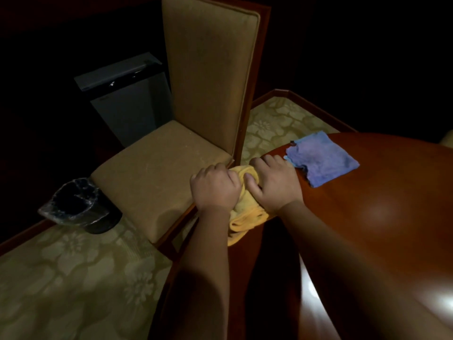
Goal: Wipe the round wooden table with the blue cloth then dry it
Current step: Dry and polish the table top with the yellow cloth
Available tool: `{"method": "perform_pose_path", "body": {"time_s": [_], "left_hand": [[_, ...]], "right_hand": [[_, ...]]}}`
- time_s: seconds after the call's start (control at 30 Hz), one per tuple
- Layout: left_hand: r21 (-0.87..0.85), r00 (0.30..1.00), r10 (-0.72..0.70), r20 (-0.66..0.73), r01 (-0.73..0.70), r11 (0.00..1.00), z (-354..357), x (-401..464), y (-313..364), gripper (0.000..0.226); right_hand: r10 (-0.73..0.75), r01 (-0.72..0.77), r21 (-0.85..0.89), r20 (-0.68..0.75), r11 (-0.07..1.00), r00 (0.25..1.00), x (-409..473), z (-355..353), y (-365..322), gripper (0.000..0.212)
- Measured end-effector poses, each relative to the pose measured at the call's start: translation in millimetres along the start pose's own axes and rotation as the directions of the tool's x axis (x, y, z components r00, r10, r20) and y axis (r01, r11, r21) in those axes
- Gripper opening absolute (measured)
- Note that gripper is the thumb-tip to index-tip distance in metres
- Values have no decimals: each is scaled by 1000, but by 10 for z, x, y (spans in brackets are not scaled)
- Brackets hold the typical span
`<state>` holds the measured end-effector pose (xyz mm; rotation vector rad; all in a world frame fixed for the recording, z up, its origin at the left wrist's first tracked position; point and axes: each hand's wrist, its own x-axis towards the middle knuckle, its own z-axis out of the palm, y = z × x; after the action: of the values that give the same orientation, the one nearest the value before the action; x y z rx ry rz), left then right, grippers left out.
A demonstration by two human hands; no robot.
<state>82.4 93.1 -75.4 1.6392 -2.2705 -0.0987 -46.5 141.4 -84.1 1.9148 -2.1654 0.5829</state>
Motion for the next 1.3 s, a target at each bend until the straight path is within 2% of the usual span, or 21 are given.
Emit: {"method": "perform_pose_path", "body": {"time_s": [0.27, 0.43, 0.53, 0.67, 0.77, 0.97, 1.17, 1.3], "left_hand": [[-19, 994, -104, -46, 103, 995, 126, 294, 41, 47], [-14, 986, -153, -58, 153, 988, 158, 428, 52, 48], [2, 984, -169, -62, 170, 985, 180, 519, 54, 40], [40, 975, -175, -133, 182, 982, 187, 549, 60, 47], [76, 980, -120, -162, 133, 988, 180, 534, 72, 46], [148, 982, 82, -168, -58, 987, 101, 411, 61, 40], [177, 955, 227, -192, -194, 965, -54, -141, 91, 33], [148, 963, 236, -133, -217, 965, -175, -663, 191, 34]], "right_hand": [[-118, 119, -16, 26, 993, 993, 458, 171, 154, 50], [-205, 204, -43, -22, 978, 978, 673, 242, 187, 45], [-280, 268, -118, -101, 956, 955, 798, 286, 195, 41], [-367, 320, -271, -142, 908, 919, 869, 303, 189, 41], [-291, 239, -309, -132, 921, 948, 790, 279, 156, 42], [-52, 51, -138, -7, 989, 999, 516, 105, 63, 40], [31, -32, -108, -5, 994, 999, -109, -199, -62, 35], [45, -44, -127, 2, 991, 999, -671, -433, -114, 33]]}}
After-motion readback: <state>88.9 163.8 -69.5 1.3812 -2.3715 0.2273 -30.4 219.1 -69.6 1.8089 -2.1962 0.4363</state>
